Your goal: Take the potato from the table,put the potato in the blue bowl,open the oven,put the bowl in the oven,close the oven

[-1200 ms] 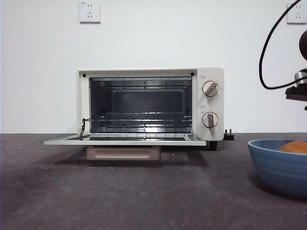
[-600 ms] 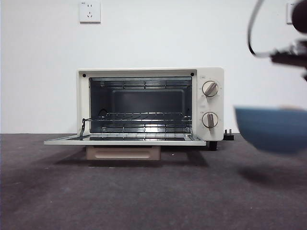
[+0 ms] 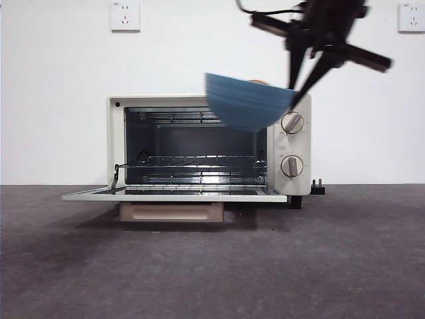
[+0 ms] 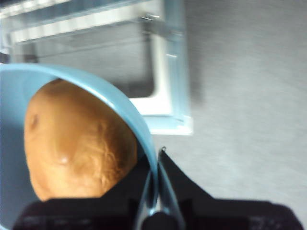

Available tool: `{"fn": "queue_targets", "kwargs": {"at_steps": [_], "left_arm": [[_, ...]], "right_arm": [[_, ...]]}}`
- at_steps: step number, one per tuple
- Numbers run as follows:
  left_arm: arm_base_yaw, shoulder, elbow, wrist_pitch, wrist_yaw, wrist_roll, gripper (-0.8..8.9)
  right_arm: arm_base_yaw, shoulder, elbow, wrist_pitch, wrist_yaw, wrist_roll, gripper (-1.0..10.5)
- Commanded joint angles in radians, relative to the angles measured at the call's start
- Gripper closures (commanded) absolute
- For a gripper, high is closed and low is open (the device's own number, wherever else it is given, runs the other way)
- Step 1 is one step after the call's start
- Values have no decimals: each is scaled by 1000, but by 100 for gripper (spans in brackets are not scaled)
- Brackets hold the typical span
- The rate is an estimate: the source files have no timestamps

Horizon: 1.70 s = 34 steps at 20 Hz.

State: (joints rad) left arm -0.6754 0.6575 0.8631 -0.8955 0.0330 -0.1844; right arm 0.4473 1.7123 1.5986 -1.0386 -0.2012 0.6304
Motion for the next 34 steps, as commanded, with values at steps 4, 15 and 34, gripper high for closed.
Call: {"fn": "queue_targets", "kwargs": {"at_steps": [4,15,34], "left_arm": [[-2,-1,-3,7,0,5,819],[-2,-1,-3,8,-8,8,819],[-2,-1,-3,6,-8,8,819]], "right_arm": [[39,205,230,-41,-2,142,963],[50,410,378,2,-15,476,963],[31,414,378,91,87,665,959]]}}
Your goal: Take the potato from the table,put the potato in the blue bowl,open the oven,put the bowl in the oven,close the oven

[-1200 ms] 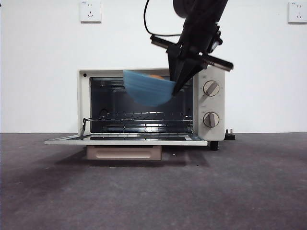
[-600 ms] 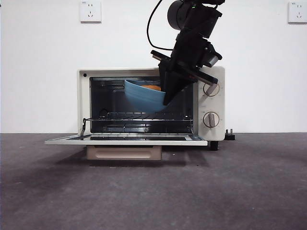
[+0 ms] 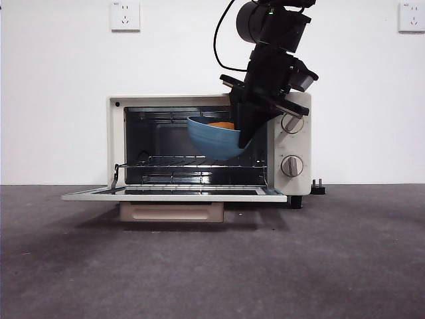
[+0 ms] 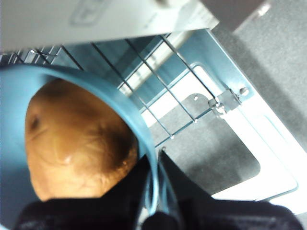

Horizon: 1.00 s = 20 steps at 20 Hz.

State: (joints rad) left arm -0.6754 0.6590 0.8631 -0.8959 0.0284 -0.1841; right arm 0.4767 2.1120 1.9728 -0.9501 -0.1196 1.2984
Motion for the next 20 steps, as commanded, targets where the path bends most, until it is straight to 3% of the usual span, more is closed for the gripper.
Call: {"fn": "queue_targets", "kwargs": {"at_steps": [1,5,14,16,20], "left_arm": [[-2,-2,-3,6,-3,8,819],[-2,-2,-3,3,-3,8,819],[-2,-2,-3,-1,-3,7,819],[-2,-2,-3,-1,-3,7,819],[-2,-2,-3,-3,-3,7,819]], "right_arm": [[2,14,4,4,11,-9,946],[2,14,4,13,21,-29,844],[2,12,4,61,9,-46,840],[2,11,4,61,-6,-47,751],[2,6,8,60,-12,-84,745]]}}
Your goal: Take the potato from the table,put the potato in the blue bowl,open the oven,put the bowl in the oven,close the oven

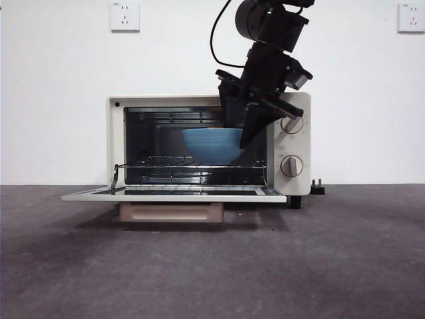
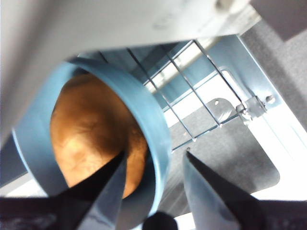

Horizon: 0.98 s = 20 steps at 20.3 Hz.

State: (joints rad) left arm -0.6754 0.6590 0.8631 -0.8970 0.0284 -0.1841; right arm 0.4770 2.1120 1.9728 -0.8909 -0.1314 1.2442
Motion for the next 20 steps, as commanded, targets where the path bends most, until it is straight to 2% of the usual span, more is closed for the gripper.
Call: {"fn": "queue_targets", "kwargs": {"at_steps": [1,6,12,14,17,20], "left_arm": [[-2,-2,-3,-5,-3,7,819],[-2,-2,-3,-8,-2,7,819],[-2,-2,-3,-8,-2,7,819],[-2,-2,-3,-7,-2,7,819],[-2,-2,-3,-6,-3,8,819],[-2,6,-3,-6,-3,19,819]], "right_arm": [[2,3,11,-2,0,-43,745],[2,1,84,-69,9,-84,718],[2,1,255,-261,81,-177,730],[2,1,336,-289,79,-264,736],[2,1,438,-334,83,-367,826],[2,1,548,-385,103,-485,829]]}}
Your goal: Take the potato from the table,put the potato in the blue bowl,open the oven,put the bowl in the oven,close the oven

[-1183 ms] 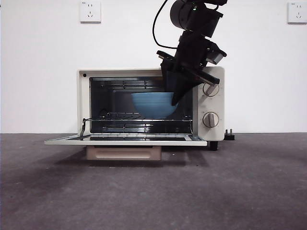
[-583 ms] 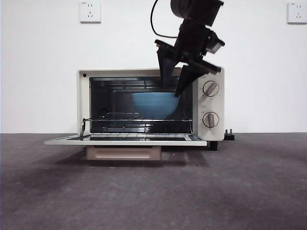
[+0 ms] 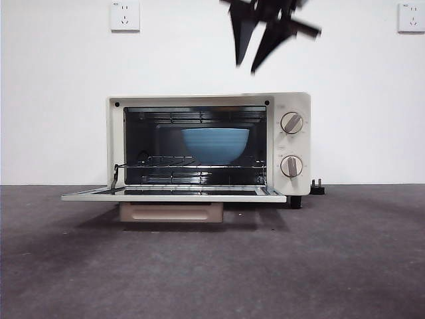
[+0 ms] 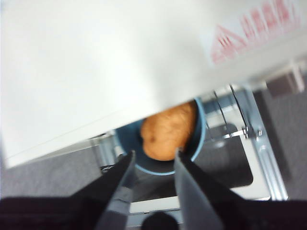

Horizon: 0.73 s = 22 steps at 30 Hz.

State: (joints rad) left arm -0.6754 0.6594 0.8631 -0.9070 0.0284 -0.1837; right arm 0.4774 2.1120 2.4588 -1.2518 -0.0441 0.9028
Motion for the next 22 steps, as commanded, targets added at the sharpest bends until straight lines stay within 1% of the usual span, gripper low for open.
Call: {"fn": "queue_targets", "kwargs": {"at_steps": [1,2,4,5,6,7,10,13,14,16,19,20,22], "left_arm": [[-2,10,-3,3,-3,29,819],[-2,18,-3,1,-6,45,819],[4,38,-3,-1,-8,68,819],[11,56,-3,0,-8,79,820],[18,72,-3,3,-7,87,820],[26,85,-3,3,-4,94,820],[52,138,-3,11,5,130,820],[90,190,-3,26,11,156,821],[110,211,-3,41,32,166,821],[150,241,-3,71,87,174,821],[234,288,-3,128,249,187,822],[272,306,-3,151,320,187,822],[328,339,-3,190,411,187,821]], "right_arm": [[1,1,97,-45,19,-192,829],[1,1,142,-78,19,-269,829],[1,1,199,-123,31,-397,829],[4,-8,215,-124,14,-503,829],[9,-23,219,-124,11,-562,829],[9,-39,220,-124,14,-595,830],[15,-84,219,-126,19,-727,831],[15,-139,217,-126,31,-805,833],[15,-158,216,-126,47,-830,833],[14,-198,196,-126,76,-833,833],[12,-274,123,-126,163,-861,835],[11,-309,78,-126,203,-870,861],[-3,-367,-3,-126,256,-885,897]]}}
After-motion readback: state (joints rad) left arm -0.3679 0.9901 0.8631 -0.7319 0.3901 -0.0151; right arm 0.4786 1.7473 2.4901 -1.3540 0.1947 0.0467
